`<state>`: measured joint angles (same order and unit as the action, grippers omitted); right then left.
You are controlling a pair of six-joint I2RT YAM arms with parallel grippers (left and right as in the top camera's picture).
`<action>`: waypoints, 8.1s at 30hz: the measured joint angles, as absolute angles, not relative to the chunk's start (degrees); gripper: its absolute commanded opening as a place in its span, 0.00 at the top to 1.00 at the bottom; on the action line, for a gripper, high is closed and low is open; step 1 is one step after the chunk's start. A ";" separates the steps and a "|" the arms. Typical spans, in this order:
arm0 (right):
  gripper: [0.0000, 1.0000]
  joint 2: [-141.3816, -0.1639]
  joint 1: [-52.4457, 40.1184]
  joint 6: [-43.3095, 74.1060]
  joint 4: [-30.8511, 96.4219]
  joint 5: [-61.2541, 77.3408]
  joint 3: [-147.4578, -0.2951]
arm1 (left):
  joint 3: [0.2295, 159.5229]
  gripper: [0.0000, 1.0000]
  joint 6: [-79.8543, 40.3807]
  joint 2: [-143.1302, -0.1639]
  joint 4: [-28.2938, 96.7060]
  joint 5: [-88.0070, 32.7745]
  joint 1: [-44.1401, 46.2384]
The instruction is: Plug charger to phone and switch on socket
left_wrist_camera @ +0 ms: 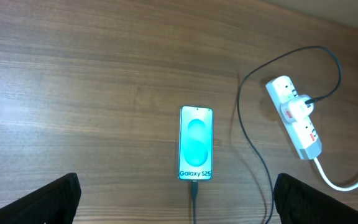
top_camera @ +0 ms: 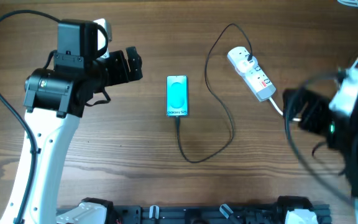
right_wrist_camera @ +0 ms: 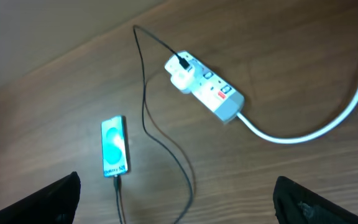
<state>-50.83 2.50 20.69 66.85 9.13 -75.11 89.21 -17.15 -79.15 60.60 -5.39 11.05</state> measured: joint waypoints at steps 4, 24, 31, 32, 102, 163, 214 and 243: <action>0.00 -38.48 2.50 23.86 67.51 8.95 -67.44 | 89.21 0.00 -17.15 -79.15 60.60 -5.37 11.05; 0.00 -34.39 2.50 23.88 64.23 6.79 -65.08 | 89.21 0.00 -17.15 -79.15 60.55 -5.37 11.05; 0.00 -19.00 2.50 13.65 34.81 7.99 -38.94 | 89.21 0.00 -17.15 -79.15 60.62 -5.37 11.05; 0.00 -17.23 2.50 13.28 31.86 8.21 -36.32 | 89.19 0.00 -17.15 -79.15 60.64 -5.37 11.05; 0.00 -0.99 2.48 -0.58 0.10 5.72 -0.40 | 89.21 0.00 -17.17 -79.15 60.62 -5.37 11.05; 0.00 -0.73 2.48 -0.58 -0.03 5.72 -0.38 | 0.95 0.00 -9.74 -0.99 -2.28 -13.63 0.97; 0.00 -0.73 2.50 -0.58 -0.01 5.72 -0.38 | 0.80 0.00 2.98 -0.80 4.49 1.39 0.62; 0.00 -0.73 2.50 -0.58 -0.01 5.72 -0.38 | 0.80 0.00 2.98 -0.78 4.47 1.39 0.62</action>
